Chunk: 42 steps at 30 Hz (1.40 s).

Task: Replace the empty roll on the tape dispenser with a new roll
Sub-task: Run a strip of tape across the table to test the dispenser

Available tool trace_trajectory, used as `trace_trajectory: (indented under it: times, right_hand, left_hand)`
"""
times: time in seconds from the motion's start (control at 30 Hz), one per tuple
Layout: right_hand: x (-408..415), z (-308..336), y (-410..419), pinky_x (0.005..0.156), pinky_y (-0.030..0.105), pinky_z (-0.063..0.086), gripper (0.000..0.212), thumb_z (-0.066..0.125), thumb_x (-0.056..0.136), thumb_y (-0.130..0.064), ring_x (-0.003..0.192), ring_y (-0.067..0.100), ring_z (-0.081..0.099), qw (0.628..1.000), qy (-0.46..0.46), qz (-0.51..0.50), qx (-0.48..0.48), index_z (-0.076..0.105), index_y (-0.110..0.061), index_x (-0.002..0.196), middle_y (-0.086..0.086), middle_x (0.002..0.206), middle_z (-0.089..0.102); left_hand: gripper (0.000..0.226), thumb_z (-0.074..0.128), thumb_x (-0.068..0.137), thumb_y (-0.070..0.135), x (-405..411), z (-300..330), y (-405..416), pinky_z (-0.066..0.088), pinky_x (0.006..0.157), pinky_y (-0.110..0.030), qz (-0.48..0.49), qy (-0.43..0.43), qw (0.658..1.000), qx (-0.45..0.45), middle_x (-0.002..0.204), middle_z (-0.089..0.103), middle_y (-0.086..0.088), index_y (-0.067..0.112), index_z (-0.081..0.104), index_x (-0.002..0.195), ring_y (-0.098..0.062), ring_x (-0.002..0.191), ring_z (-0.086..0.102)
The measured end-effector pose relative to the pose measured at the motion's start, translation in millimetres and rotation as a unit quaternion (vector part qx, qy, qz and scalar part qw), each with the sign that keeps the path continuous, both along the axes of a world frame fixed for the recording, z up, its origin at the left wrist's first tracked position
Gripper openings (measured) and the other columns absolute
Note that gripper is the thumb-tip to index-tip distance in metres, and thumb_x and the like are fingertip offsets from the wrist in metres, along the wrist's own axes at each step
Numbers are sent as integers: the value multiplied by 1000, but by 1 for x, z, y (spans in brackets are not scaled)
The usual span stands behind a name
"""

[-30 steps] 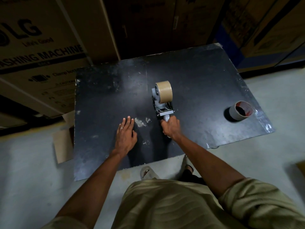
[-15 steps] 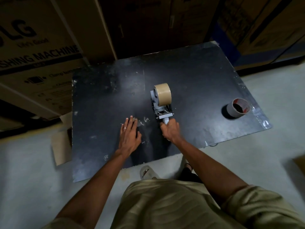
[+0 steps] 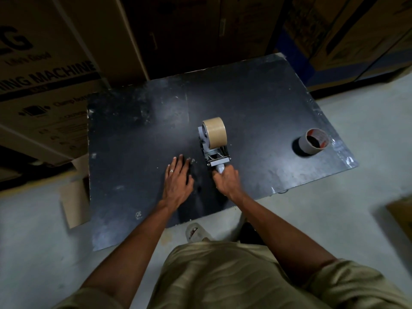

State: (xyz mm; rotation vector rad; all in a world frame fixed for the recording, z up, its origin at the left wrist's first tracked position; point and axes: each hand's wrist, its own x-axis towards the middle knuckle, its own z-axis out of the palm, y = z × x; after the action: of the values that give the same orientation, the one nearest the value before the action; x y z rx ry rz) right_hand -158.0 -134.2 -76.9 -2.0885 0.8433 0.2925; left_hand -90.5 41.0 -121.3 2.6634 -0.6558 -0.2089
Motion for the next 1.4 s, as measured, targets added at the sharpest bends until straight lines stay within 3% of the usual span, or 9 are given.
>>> trace_trajectory:
  times: [0.1, 0.3, 0.53, 0.73, 1.0, 1.1, 1.23, 1.33, 1.4]
  right_hand:
    - [-3, 1, 0, 83, 36, 39, 42, 60, 97, -33, 112, 39, 54, 1000, 7, -5, 0, 52, 3, 119, 25, 123, 56]
    - [-9, 1, 2, 90, 45, 48, 44, 62, 95, -34, 110, 41, 57, 1000, 7, -14, 0, 53, 3, 117, 24, 122, 59]
    - [-16, 9, 3, 92, 41, 44, 45, 61, 97, -31, 115, 40, 54, 1000, 12, -8, 0, 52, 4, 123, 25, 127, 56]
    - [-20, 11, 5, 95, 50, 50, 44, 62, 95, -34, 112, 38, 57, 1000, 18, -19, 12, 53, 0, 121, 21, 125, 56]
    - [-27, 14, 7, 93, 44, 46, 44, 62, 95, -32, 115, 39, 55, 999, 22, -22, 10, 54, 3, 119, 23, 123, 57]
    - [-29, 11, 7, 86, 40, 47, 42, 64, 92, -33, 108, 38, 59, 999, 19, -31, 14, 57, 2, 115, 22, 117, 61]
    - [-31, -20, 1, 79, 43, 57, 55, 57, 75, -54, 91, 33, 67, 999, 16, -41, 9, 62, -6, 101, 16, 102, 68]
    - [-34, -48, -5, 75, 42, 57, 58, 53, 73, -58, 87, 34, 68, 999, 16, -35, 10, 62, -6, 97, 17, 98, 69]
    - [-38, -7, 5, 79, 44, 56, 53, 59, 82, -52, 92, 35, 66, 999, 11, -32, 11, 61, -3, 102, 16, 101, 67]
  left_hand:
    - [61, 45, 92, 27, 0, -2, 1, 20, 121, -50, -7, -5, 1000, 10, 161, 27, -14, 13, 36, 151, -31, 151, 18]
    - [61, 48, 94, 25, -1, -1, 0, 18, 122, -50, -7, 1, 1000, 20, 162, 23, -13, 15, 32, 153, -31, 152, 15]
    - [62, 47, 96, 27, -1, 0, 1, 17, 122, -49, -14, 3, 999, 29, 164, 20, -11, 16, 28, 154, -30, 152, 13]
    - [64, 47, 95, 25, -7, 0, 2, 16, 122, -49, -12, -3, 1000, 24, 163, 22, -11, 16, 27, 155, -31, 152, 15]
    - [66, 47, 94, 25, -12, -2, 5, 18, 122, -52, -14, -3, 1000, 18, 163, 23, -10, 17, 24, 156, -31, 152, 12]
    - [65, 48, 93, 24, -13, -3, 5, 18, 122, -51, -13, -4, 1000, 15, 163, 24, -10, 15, 29, 154, -31, 152, 13]
    - [65, 48, 92, 24, -14, -3, 5, 18, 122, -51, -12, -6, 1000, 17, 162, 24, -10, 14, 30, 154, -31, 152, 13]
    - [67, 47, 93, 25, -15, -3, 5, 17, 122, -51, -14, -3, 1000, 20, 163, 22, -9, 16, 25, 155, -30, 152, 11]
    - [67, 47, 93, 25, -16, -2, 5, 17, 122, -51, -13, -4, 1000, 20, 163, 22, -9, 16, 25, 156, -29, 152, 11]
